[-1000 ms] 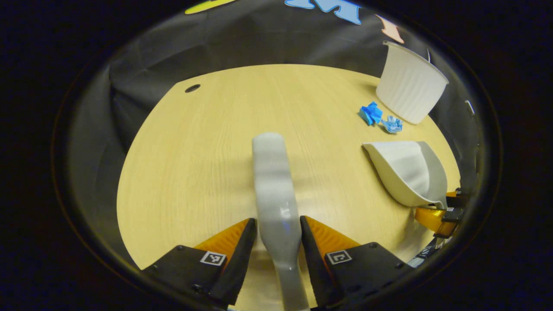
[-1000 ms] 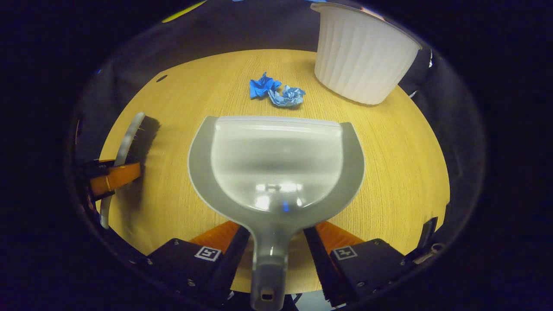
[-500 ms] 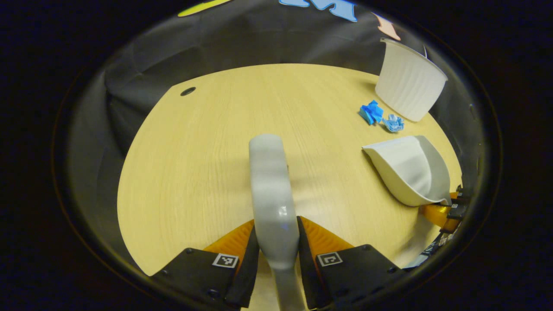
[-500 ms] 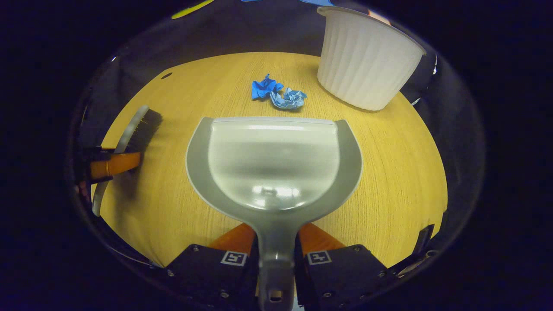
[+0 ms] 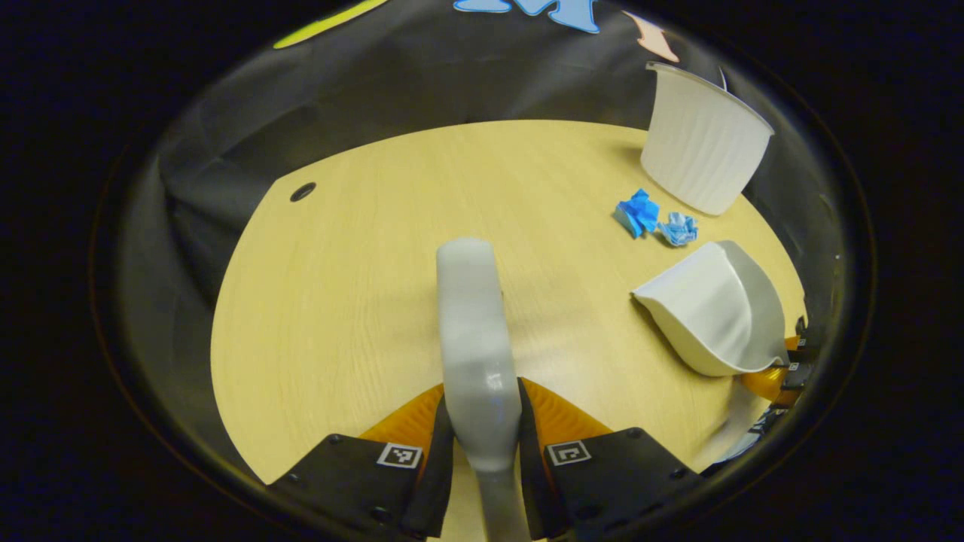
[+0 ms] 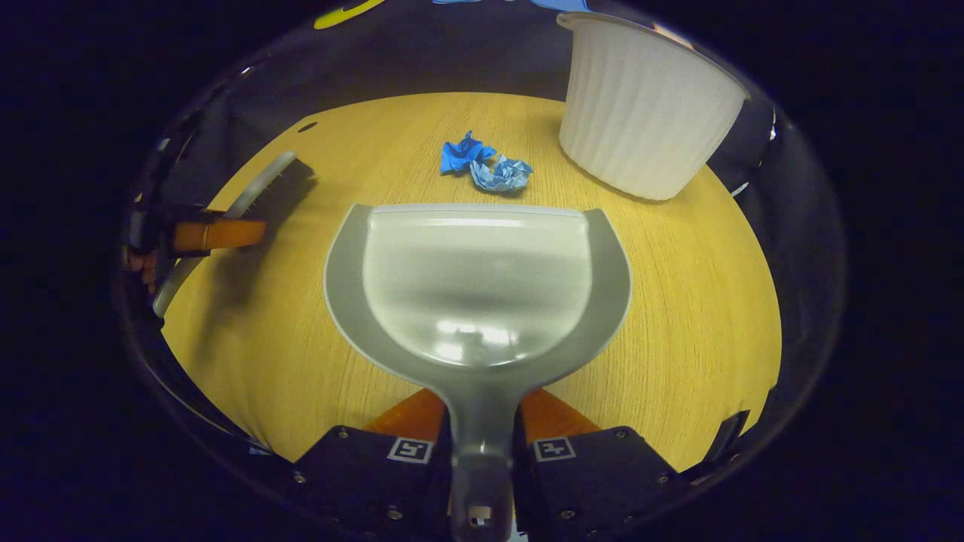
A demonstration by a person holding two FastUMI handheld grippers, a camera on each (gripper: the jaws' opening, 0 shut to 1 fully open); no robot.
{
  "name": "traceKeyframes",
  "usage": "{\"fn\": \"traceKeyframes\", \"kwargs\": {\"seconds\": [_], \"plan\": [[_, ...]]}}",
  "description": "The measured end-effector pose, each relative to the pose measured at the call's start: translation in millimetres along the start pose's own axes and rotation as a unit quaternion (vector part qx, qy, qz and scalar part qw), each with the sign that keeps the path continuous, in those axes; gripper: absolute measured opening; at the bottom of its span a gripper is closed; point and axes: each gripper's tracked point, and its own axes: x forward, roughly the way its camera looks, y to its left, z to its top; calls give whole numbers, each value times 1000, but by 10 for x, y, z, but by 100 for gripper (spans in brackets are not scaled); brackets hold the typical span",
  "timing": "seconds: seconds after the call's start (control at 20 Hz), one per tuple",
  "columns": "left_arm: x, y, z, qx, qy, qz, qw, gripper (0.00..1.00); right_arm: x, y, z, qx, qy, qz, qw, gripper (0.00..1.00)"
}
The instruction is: Pick up the small broom and dustpan from the desktop, sweep the trash into the dustpan with the broom, and then empty the trash into the garbage bin.
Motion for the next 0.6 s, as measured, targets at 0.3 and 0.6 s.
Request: {"fn": "traceKeyframes", "kwargs": {"seconds": [0.3,0.6], "plan": [[165,-263,492,32,-8,-22,999,46,-29,-190,48,-28,-4,19,999,34],[443,-567,873,84,-9,-36,996,48,-30,-339,92,-60,12,37,997,34]]}}
